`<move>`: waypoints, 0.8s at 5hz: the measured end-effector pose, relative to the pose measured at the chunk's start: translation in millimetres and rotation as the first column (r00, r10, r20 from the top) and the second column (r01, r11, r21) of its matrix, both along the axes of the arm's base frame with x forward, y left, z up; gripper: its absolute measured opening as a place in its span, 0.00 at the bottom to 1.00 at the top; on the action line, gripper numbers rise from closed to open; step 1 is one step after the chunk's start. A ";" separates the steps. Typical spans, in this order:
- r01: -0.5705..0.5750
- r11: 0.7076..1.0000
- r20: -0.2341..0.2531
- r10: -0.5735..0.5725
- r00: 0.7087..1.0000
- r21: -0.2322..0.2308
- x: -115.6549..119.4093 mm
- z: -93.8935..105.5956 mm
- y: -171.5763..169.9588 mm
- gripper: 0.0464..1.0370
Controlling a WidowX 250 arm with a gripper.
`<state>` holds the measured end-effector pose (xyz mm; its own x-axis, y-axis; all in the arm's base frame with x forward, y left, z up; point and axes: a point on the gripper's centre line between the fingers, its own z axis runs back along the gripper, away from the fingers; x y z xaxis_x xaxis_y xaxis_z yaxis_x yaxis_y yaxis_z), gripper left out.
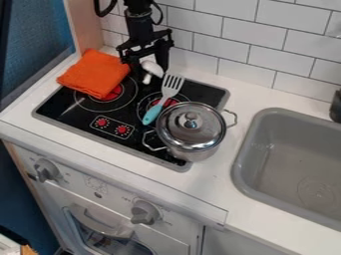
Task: Move the object to the right side of the stove
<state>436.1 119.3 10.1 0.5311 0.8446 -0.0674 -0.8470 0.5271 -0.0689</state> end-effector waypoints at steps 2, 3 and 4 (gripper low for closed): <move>0.021 1.000 -0.011 -0.021 1.000 -0.007 -1.4 -1.7 -5.3 0.68; 0.083 0.995 -0.059 -0.080 0.995 0.054 -0.5 16.4 -5.1 0.68; 0.134 0.985 -0.123 -0.121 0.985 0.109 -11.1 18.7 -13.7 0.68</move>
<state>425.0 105.6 28.7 0.6294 0.7761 -0.0392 -0.7709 0.6300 0.0937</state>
